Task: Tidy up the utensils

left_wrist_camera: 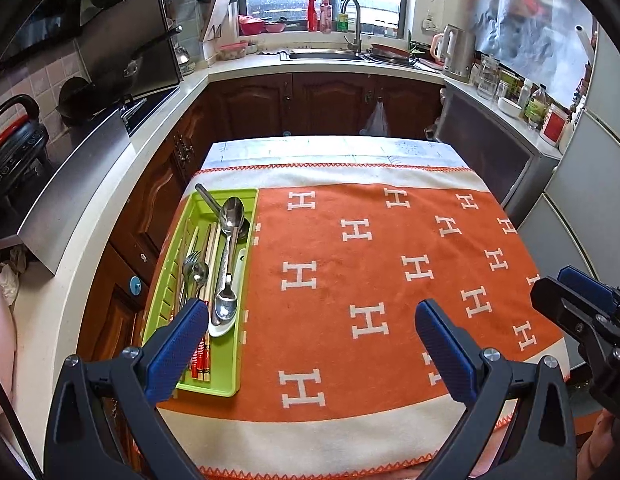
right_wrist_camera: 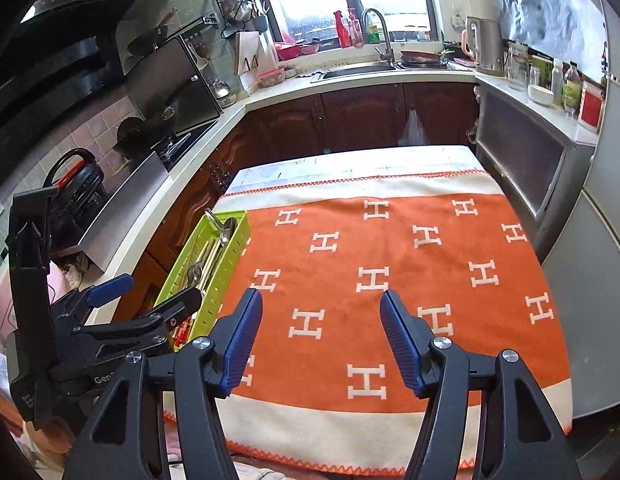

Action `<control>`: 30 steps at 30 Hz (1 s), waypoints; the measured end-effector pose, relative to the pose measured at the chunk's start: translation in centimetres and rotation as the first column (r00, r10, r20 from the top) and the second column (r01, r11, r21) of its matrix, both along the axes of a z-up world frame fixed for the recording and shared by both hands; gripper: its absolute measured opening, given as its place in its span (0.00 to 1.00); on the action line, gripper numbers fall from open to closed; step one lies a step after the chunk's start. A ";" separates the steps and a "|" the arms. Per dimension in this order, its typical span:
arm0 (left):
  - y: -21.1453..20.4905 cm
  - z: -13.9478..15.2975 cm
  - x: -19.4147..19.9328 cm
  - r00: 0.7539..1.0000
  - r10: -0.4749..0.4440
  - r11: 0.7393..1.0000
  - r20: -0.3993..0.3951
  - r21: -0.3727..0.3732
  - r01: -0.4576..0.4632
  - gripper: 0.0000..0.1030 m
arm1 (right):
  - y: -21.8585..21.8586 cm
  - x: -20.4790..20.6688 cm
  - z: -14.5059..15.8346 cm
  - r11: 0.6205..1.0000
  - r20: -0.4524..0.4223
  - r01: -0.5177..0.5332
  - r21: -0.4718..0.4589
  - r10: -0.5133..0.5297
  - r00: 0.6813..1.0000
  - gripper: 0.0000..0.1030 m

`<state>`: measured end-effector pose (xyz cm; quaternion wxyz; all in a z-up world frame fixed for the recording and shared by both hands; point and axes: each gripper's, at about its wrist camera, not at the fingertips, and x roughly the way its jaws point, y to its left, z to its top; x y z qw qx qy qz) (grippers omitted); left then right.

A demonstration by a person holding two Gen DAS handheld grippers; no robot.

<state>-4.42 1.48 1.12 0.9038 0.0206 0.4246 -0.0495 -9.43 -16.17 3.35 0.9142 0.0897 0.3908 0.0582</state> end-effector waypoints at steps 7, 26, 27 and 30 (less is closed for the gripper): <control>0.1 -0.3 0.1 1.000 0.009 1.000 -0.007 0.008 -0.009 0.99 | 0.8 1.0 -1.0 0.999 -0.027 -0.033 -0.002 0.033 0.999 0.61; 0.3 -0.7 0.6 1.000 0.012 0.999 -0.017 -0.046 -0.012 0.99 | 1.6 2.5 -1.7 0.998 -0.029 -0.046 -0.043 0.044 0.999 0.61; 0.3 -0.6 0.6 1.000 0.012 0.999 -0.013 -0.048 -0.012 0.99 | 1.6 2.6 -1.8 0.998 -0.030 -0.047 -0.044 0.046 0.998 0.61; 0.2 -0.4 0.7 1.000 0.007 0.998 -0.011 -0.058 -0.008 0.99 | 1.6 2.6 -1.7 0.997 -0.031 -0.048 -0.052 0.046 0.998 0.61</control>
